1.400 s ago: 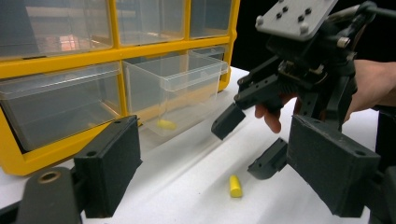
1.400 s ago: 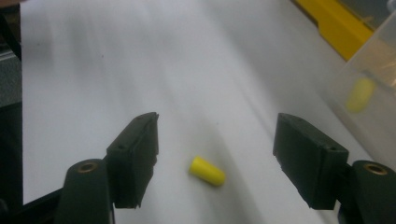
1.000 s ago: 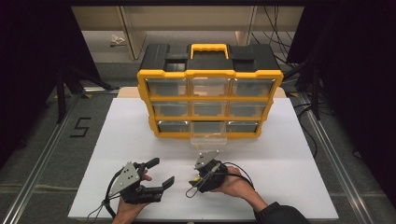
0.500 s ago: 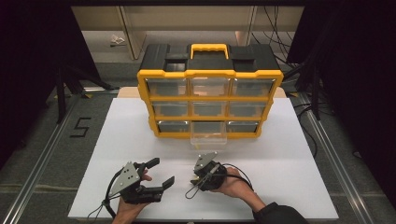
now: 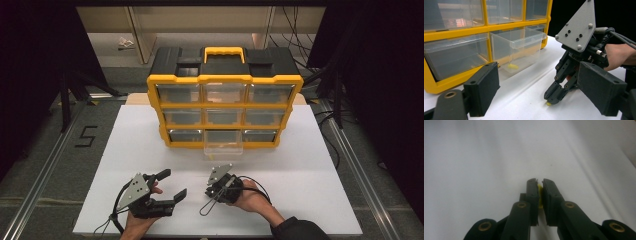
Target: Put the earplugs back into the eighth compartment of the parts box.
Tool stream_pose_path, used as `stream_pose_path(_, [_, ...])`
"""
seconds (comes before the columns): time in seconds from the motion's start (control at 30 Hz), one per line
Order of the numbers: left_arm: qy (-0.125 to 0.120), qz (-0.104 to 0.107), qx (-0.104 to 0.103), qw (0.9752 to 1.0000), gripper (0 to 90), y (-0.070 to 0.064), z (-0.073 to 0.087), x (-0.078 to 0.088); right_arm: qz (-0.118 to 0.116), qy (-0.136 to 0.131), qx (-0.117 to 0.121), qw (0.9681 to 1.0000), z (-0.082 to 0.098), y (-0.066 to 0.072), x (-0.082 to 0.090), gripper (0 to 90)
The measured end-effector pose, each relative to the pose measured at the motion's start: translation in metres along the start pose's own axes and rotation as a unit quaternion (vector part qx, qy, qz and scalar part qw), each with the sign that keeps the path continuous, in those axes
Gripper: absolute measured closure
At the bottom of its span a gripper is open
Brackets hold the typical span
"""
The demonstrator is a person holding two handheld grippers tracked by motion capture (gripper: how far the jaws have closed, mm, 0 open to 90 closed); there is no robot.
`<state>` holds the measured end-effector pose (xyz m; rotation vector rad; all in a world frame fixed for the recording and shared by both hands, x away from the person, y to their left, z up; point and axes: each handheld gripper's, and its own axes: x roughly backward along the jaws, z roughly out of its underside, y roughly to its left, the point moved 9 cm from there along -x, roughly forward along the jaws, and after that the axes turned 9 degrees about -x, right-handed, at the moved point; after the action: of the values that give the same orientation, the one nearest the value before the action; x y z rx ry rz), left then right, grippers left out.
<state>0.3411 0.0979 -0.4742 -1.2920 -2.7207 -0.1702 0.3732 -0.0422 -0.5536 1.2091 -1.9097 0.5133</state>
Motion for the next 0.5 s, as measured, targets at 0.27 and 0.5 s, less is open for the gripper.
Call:
stream_pose_path(0.27, [-0.001, -0.001, 0.001, 1.0000, 17.6, 0.000, 0.000, 0.000, 0.002, -0.044, -0.019, 0.9989, -0.013, -0.007, 0.016, 83.7])
stream_pose_path(0.5, [-0.001, -0.001, 0.001, 1.0000, 17.5, 0.000, 0.000, 0.000, 0.005, -0.066, -0.019, 0.9976, -0.020, -0.009, 0.028, 83.3])
